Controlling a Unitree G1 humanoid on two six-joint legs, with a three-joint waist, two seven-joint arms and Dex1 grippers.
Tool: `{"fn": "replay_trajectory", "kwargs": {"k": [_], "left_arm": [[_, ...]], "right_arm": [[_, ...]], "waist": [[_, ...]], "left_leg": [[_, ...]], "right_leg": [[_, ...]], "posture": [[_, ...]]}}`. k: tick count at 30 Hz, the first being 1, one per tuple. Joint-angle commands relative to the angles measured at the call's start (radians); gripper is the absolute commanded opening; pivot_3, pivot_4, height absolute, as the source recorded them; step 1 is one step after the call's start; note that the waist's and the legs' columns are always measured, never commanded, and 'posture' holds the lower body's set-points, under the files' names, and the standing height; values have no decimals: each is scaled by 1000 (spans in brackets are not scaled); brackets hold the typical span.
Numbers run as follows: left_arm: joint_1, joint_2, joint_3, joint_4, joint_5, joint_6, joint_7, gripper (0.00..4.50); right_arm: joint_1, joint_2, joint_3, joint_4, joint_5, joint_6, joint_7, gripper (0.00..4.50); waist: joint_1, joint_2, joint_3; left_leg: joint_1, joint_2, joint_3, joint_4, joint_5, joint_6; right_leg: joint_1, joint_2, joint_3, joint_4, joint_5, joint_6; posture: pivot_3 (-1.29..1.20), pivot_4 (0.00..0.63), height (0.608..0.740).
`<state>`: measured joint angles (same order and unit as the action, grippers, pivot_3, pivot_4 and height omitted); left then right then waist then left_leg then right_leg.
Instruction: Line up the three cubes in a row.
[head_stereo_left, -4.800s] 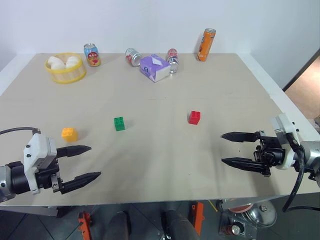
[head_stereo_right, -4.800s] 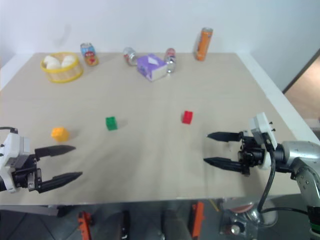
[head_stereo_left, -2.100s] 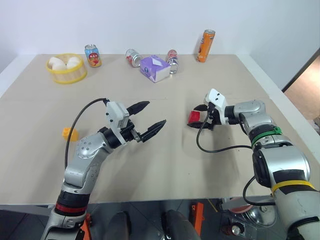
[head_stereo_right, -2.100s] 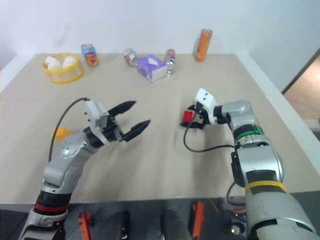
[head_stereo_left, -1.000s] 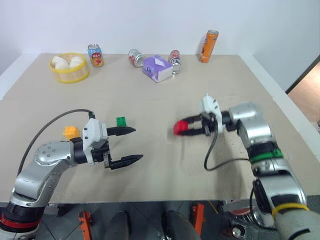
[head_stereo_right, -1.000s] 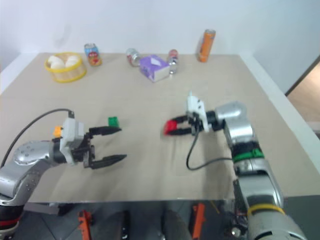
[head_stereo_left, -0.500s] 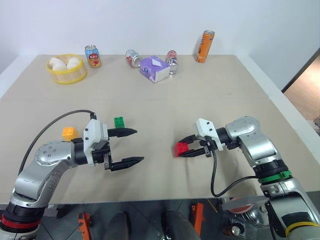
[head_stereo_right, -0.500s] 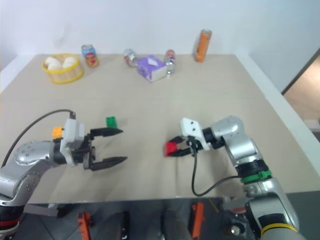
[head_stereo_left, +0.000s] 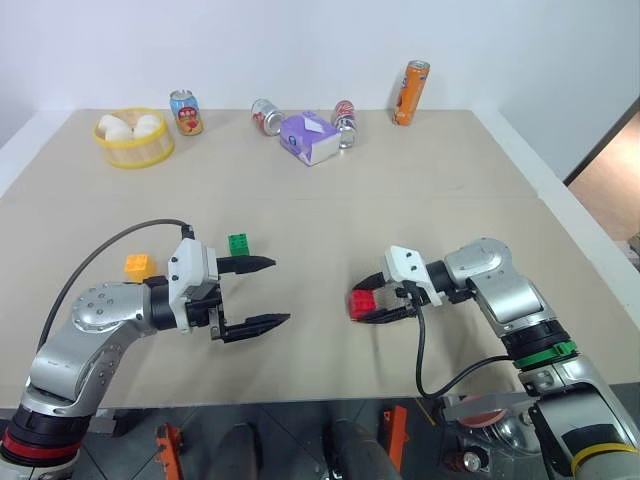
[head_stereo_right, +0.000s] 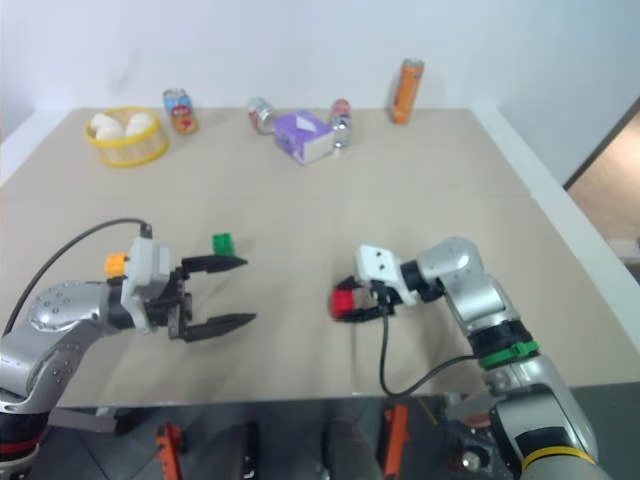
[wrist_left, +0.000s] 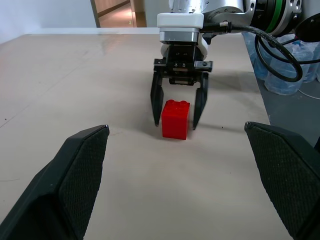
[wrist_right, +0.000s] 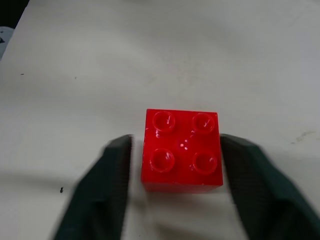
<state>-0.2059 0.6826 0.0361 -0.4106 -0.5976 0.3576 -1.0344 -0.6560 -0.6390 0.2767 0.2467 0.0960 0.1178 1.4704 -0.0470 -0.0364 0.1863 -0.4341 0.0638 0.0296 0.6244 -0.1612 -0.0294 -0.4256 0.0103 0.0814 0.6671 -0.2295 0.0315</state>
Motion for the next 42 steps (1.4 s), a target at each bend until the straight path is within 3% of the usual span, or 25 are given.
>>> {"fn": "replay_trajectory", "kwargs": {"k": [1,6,9,16,24,34,42], "left_arm": [[-6,5,17,0,-15,10,1,4500],[-71,39,64,135,1,-2,-25,4500],[-144,60,74,273,36,-45,-55,4500],[-492,72,-8,837,189,-210,-263,4500],[-816,-22,-131,1400,406,-434,-426,4500],[-937,-97,-162,1649,572,-547,-393,4500],[-941,-103,-144,1674,621,-555,-388,1946]], "right_arm": [[-21,-7,-43,-66,83,60,27,4372],[-45,27,-132,-157,257,205,5,4443],[-68,55,-163,-160,283,226,-52,4443],[-75,83,-172,-179,282,213,-147,4443],[-29,76,-190,-282,300,243,-232,4443],[46,36,-225,-410,334,305,-317,4443],[65,23,-228,-436,347,320,-344,4500]], "waist": [[0,0,0],[0,0,0],[0,0,0],[4,0,0],[8,0,0],[2,-1,0],[0,-1,0]], "left_leg": [[0,0,0,0,0,0],[0,0,-1,0,0,0],[0,0,-2,1,0,0],[-3,0,-2,1,1,1],[-12,-1,-2,1,-1,-1],[-13,-1,-3,4,-1,0],[-13,-1,-3,9,-1,0]], "right_leg": [[0,0,0,0,0,0],[0,1,0,0,0,0],[0,1,-1,1,1,-1],[-2,1,-3,1,1,-1],[-12,1,-3,4,0,4],[-15,1,-2,13,-3,5],[-14,1,-2,15,-1,4]], "posture": [[0,150,740],[0,150,740],[0,150,740],[0,150,740],[0,150,740],[0,150,740],[0,150,740]]}}
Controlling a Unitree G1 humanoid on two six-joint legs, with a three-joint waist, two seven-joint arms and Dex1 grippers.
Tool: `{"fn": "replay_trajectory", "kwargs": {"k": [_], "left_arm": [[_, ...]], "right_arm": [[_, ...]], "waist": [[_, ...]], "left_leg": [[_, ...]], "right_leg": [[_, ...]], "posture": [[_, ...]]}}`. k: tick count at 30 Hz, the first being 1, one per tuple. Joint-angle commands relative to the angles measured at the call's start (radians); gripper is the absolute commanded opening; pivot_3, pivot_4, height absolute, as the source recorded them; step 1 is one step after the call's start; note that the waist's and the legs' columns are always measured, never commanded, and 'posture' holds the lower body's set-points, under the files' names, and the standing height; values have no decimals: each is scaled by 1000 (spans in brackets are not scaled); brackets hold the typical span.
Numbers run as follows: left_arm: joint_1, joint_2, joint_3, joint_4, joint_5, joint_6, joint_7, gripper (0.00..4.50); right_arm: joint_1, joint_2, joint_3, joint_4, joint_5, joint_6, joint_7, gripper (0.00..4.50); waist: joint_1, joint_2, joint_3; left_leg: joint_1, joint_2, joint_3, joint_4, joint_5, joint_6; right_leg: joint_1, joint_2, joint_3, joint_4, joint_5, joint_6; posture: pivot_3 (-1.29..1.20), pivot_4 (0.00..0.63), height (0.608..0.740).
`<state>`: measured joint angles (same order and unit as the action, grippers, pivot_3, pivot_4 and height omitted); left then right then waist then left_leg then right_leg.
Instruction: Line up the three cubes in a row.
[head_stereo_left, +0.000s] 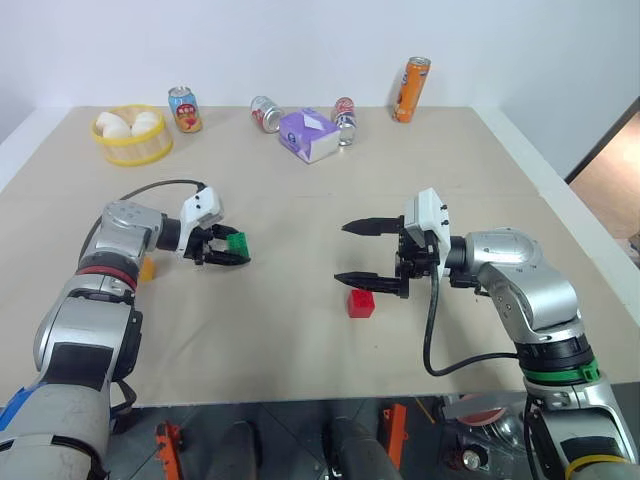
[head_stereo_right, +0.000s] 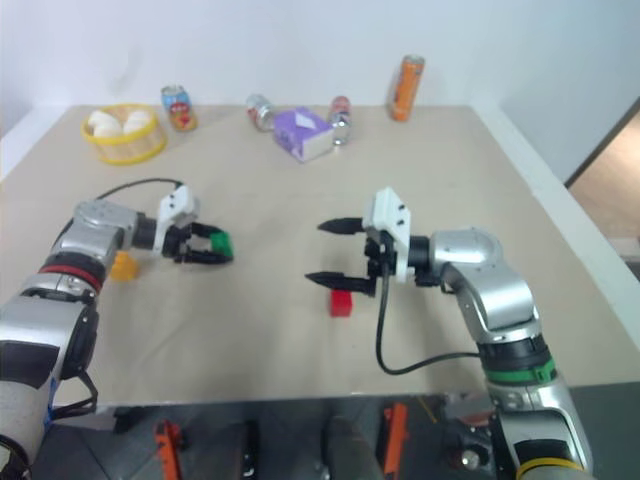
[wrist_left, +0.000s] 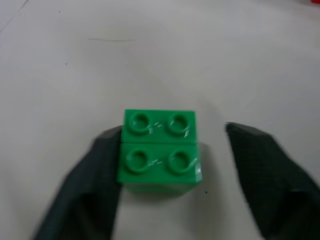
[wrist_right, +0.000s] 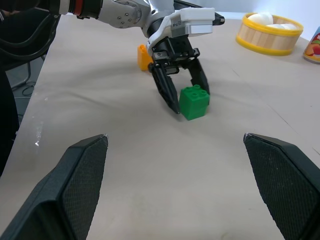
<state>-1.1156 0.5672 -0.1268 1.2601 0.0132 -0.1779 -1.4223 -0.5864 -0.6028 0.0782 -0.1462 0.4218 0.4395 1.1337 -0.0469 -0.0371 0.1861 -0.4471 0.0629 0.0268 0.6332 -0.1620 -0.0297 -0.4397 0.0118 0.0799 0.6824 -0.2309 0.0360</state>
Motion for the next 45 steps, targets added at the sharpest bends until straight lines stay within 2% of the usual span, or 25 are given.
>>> {"fn": "replay_trajectory", "kwargs": {"k": [1,2,5,9,14,17,24,31,37,45], "left_arm": [[-32,12,22,4,13,-20,1,1615],[-32,13,25,3,15,-21,2,1336],[-33,15,40,-4,7,-24,-14,1332],[-28,3,36,-84,-49,5,-170,1332],[79,1,-86,-391,-170,111,-192,1332],[162,1,-103,-591,-183,199,-192,1332],[302,5,-133,-966,-153,432,-77,1332],[392,2,-151,-1234,-168,675,47,1332],[439,-11,-165,-1318,-185,758,114,1332],[442,16,-218,-1275,-155,725,127,1332]], "right_arm": [[-5,-14,-29,-42,22,-2,-9,4500],[-5,-14,-29,-40,23,-3,-10,4500],[-9,-13,-28,-29,25,-9,-10,4500],[-6,-26,-36,-33,38,3,3,4500],[21,-81,-47,-51,44,15,14,4500],[35,-109,-53,-61,43,17,7,4500],[52,-139,-65,-81,47,20,-14,4500],[59,-133,-70,-92,46,20,-36,4500],[64,-126,-67,-87,46,15,-47,4500],[62,-129,-63,-81,46,16,-44,4500]], "waist": [[0,0,0],[0,0,0],[0,0,0],[0,0,0],[1,0,0],[0,0,0],[-1,0,0],[-1,0,0],[-1,0,0],[-1,0,0]], "left_leg": [[0,0,0,0,0,0],[0,0,0,0,0,0],[0,0,0,0,0,0],[0,0,0,0,0,0],[-1,0,0,0,0,0],[0,0,0,0,0,0],[2,0,-1,0,0,1],[2,0,0,1,0,1],[3,0,0,1,1,1],[3,0,0,2,0,1]], "right_leg": [[0,0,0,0,0,0],[0,0,0,0,0,0],[0,0,0,0,0,0],[0,0,0,0,0,0],[1,-1,0,0,0,0],[1,-1,1,0,-1,1],[1,1,1,2,0,0],[2,0,2,2,0,0],[2,1,2,2,0,0],[2,1,2,2,0,0]], "posture": [[0,150,740],[0,150,740],[0,150,740],[0,150,740],[0,150,740],[0,150,740],[0,150,740],[0,150,740],[0,150,740],[0,150,740]]}}
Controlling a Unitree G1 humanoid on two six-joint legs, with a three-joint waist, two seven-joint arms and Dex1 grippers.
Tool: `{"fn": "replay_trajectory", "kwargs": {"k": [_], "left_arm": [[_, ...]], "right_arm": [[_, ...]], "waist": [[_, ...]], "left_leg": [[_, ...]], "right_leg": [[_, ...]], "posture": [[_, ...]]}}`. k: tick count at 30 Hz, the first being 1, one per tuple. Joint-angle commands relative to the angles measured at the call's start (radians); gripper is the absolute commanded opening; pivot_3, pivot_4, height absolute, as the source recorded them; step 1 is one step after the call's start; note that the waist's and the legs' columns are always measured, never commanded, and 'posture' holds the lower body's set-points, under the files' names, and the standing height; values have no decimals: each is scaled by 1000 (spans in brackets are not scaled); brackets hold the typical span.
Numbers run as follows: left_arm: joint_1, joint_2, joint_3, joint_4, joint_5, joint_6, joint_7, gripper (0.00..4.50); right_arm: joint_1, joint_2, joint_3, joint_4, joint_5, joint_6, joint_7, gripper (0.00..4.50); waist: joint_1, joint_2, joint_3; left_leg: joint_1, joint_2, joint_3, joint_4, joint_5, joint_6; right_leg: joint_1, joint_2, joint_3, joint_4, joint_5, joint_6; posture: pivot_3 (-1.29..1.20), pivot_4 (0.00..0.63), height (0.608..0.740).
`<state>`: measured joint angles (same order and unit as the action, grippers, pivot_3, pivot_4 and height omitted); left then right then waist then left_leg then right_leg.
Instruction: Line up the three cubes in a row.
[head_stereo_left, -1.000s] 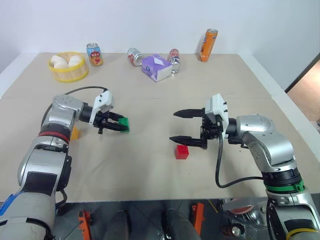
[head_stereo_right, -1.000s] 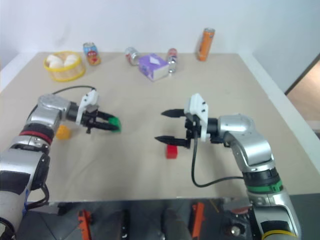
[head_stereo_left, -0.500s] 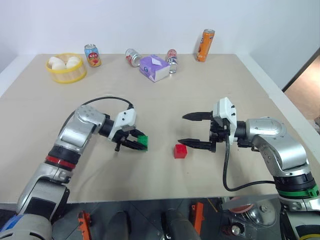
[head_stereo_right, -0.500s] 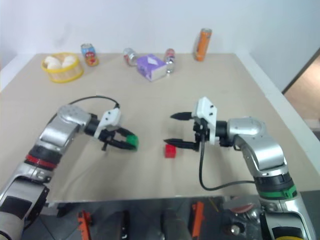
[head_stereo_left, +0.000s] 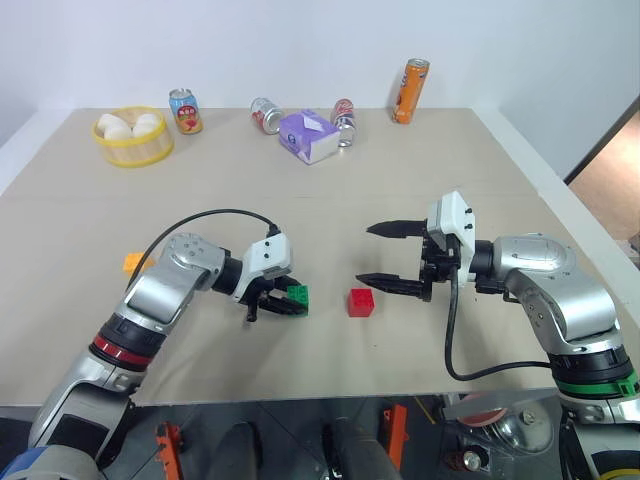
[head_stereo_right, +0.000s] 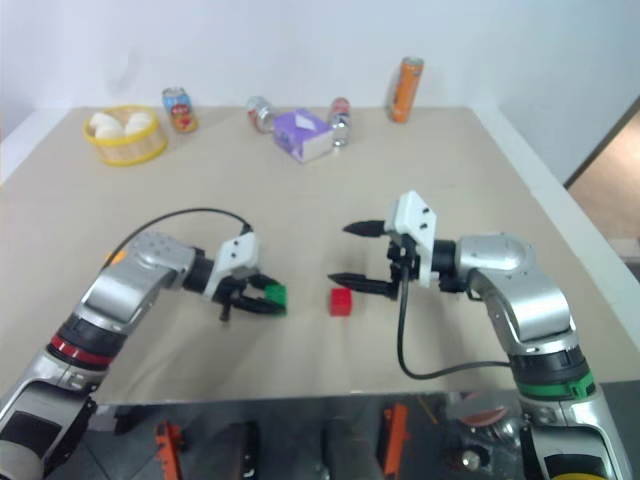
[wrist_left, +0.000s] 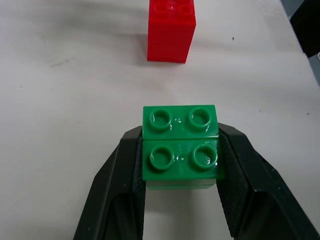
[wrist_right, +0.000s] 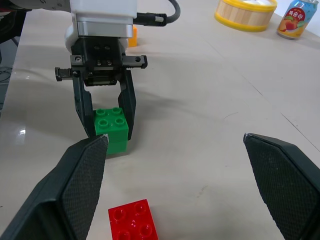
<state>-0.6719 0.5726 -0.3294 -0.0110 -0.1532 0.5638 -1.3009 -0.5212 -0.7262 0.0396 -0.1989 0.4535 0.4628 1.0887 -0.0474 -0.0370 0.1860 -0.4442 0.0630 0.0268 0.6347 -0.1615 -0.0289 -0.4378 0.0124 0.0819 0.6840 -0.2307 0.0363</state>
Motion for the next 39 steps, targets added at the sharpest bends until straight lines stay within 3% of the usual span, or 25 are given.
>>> {"fn": "replay_trajectory", "kwargs": {"k": [1,13,15,21,28,32,39], "left_arm": [[-3,10,-21,-4,12,-15,10,1332],[-12,-2,-45,-7,0,23,23,1332],[-12,-1,-46,-9,-2,26,24,2379],[-15,-1,-43,-13,-14,39,35,4414],[-8,23,9,-68,-52,62,45,4469],[30,104,178,-178,-181,130,44,4469],[118,343,487,-2,-206,68,93,4469]], "right_arm": [[-3,-7,-25,-29,14,-7,2,4500],[6,-12,-27,-40,30,-3,20,4500],[11,-17,-31,-53,53,4,40,4500],[13,-25,-27,-52,61,8,60,4500],[-5,-15,-23,-39,56,-1,60,4500],[-27,8,-34,-37,84,5,61,4500],[-102,65,4,32,79,-20,84,4500]], "waist": [[0,0,0],[0,0,0],[0,0,0],[0,0,0],[0,0,0],[-2,0,0],[-6,0,0]], "left_leg": [[0,0,0,0,0,0],[1,0,0,0,0,0],[1,0,0,0,0,0],[1,0,0,0,0,0],[1,0,0,0,0,0],[1,0,0,0,0,0],[4,1,0,-2,0,0]], "right_leg": [[0,0,0,0,0,0],[1,0,0,0,0,0],[1,0,0,0,0,0],[1,0,0,0,0,0],[1,0,0,0,0,0],[1,0,0,0,0,0],[1,0,0,0,-1,-2]], "posture": [[0,150,740],[0,150,740],[0,150,740],[0,150,740],[0,150,740],[0,150,740],[0,150,740]]}}
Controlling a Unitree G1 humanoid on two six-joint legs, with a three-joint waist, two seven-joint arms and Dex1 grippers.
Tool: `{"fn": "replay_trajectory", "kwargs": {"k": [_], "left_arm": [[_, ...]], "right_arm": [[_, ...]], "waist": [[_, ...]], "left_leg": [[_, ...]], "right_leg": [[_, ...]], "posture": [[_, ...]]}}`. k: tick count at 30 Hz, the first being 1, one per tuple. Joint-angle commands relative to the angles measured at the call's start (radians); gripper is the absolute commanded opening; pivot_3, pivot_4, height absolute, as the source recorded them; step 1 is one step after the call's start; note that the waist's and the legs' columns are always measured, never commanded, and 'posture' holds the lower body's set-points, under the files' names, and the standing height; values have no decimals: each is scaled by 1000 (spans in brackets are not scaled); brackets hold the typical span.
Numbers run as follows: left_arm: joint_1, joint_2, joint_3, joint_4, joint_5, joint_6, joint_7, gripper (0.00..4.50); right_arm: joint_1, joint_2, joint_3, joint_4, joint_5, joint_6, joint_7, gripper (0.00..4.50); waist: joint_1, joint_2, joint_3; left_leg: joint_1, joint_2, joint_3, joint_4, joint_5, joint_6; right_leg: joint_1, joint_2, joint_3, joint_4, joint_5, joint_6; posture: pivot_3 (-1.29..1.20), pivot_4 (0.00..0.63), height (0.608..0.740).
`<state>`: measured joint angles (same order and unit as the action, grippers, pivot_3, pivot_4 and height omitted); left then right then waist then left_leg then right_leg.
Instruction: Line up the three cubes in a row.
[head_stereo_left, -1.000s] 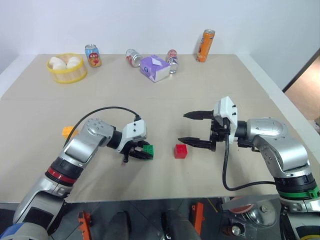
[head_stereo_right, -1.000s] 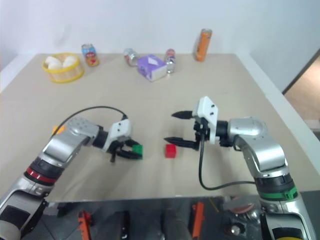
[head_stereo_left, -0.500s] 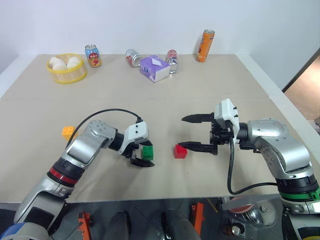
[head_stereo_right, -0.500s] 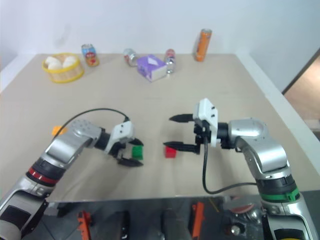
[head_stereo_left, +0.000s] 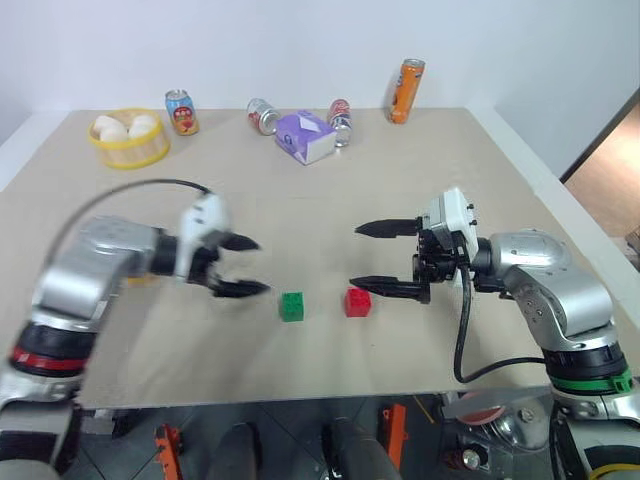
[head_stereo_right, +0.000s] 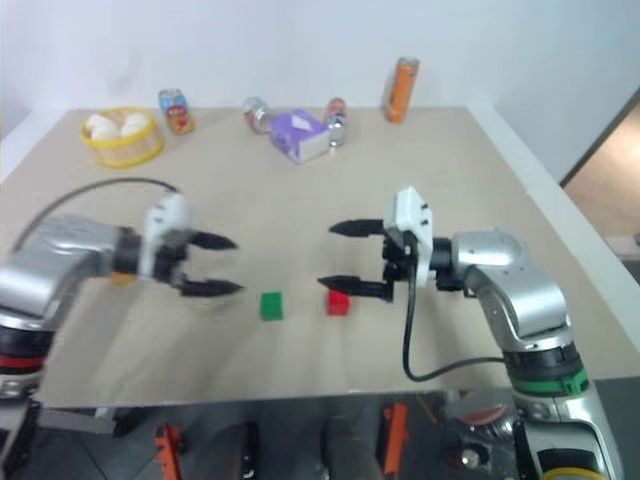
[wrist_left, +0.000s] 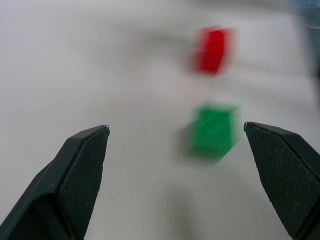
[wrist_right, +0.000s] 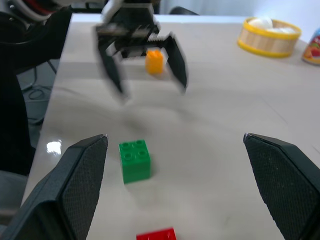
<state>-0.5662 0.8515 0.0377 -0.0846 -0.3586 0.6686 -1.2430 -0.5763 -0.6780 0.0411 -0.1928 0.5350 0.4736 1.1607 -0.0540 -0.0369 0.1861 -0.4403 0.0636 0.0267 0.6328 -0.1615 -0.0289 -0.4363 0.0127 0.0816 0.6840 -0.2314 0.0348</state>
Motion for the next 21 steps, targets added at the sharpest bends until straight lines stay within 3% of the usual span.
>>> {"fn": "replay_trajectory", "kwargs": {"k": [1,5,10,13,21], "left_arm": [[20,84,153,111,18,-48,78,4469],[93,80,288,135,54,-36,286,4469],[304,-102,450,-160,-13,138,536,4469],[388,-189,466,-245,-6,153,641,4469],[416,-391,475,-283,36,92,925,4469]], "right_arm": [[-61,28,10,41,-12,-42,12,4500],[-106,83,31,82,-39,-74,-1,4500],[-145,146,61,134,-65,-109,3,4500],[-169,171,77,193,-67,-129,39,4500],[-273,253,132,462,-156,-262,127,4500]], "waist": [[1,0,0],[6,0,0],[9,-1,-1],[9,-2,-1],[7,-3,-1]], "left_leg": [[0,0,0,0,0,0],[0,0,2,1,0,0],[-2,0,2,0,-1,-1],[-3,0,2,1,-1,-1],[3,1,1,1,2,1]], "right_leg": [[0,0,0,0,-1,-2],[0,-2,1,0,-2,-4],[0,-3,0,-1,-1,1],[0,-3,0,-1,-1,1],[2,-1,-1,-1,4,-6]], "posture": [[0,150,740],[0,150,740],[0,150,740],[0,150,740],[0,150,740]]}}
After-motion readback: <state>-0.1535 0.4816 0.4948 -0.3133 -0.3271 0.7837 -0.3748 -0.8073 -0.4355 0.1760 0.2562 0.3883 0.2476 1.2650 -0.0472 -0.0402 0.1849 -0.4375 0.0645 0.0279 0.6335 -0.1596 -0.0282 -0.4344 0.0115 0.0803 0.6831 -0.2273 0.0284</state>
